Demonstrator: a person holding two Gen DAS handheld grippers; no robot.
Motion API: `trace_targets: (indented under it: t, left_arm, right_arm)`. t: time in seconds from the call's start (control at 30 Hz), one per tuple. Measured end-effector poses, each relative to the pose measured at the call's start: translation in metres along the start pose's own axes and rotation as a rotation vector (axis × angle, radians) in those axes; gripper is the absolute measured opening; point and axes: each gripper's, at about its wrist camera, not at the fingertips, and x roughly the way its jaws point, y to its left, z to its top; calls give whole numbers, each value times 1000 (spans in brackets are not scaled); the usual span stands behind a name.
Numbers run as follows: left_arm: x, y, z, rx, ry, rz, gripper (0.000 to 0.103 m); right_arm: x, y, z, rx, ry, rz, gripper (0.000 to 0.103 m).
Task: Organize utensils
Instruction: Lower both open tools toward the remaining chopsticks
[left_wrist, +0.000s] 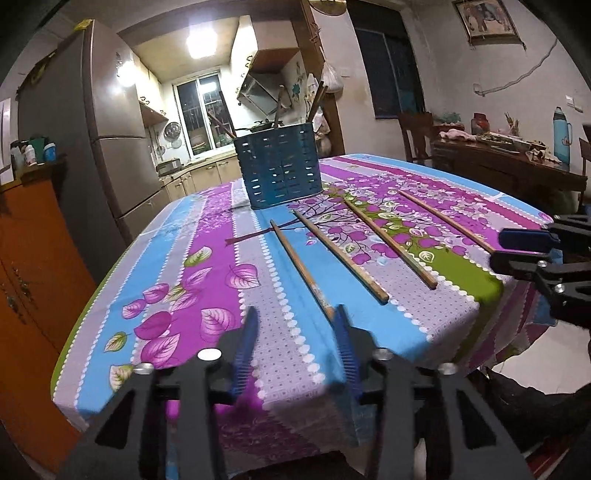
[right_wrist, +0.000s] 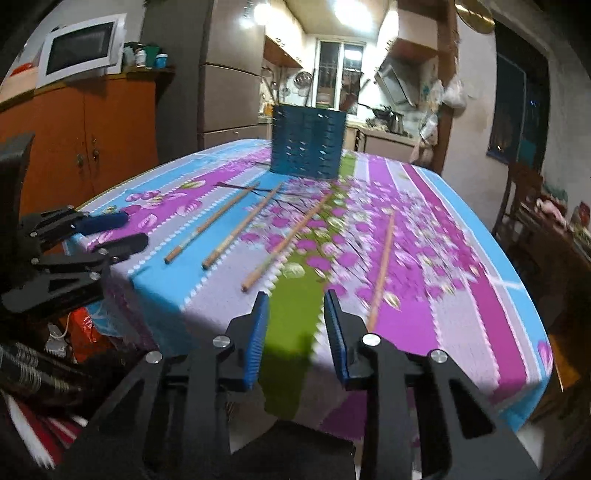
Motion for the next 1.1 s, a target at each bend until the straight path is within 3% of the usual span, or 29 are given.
trace_targets:
  t: [0.07,0.33,0.6,0.8,1.1]
  left_arm:
    - [5,-1,1,-9,6,-17,29]
    - [4,-7,-5,-30,-24,-49,29]
    - [7,8,-13,-84,-5,-62,29]
    - [12,0,-11,-68,-11,-99,29]
    - [30,-10,-9,-17,-5,-85,29]
  right_arm:
    - [8,14,5,-35,-4,1,24]
    - [35,36,8,-26,40,-9,16]
    - [46,32,10,25,58,-16,14]
    - [49,21,10,64,62,31,7]
    - [51,13,9,61,57,77,7]
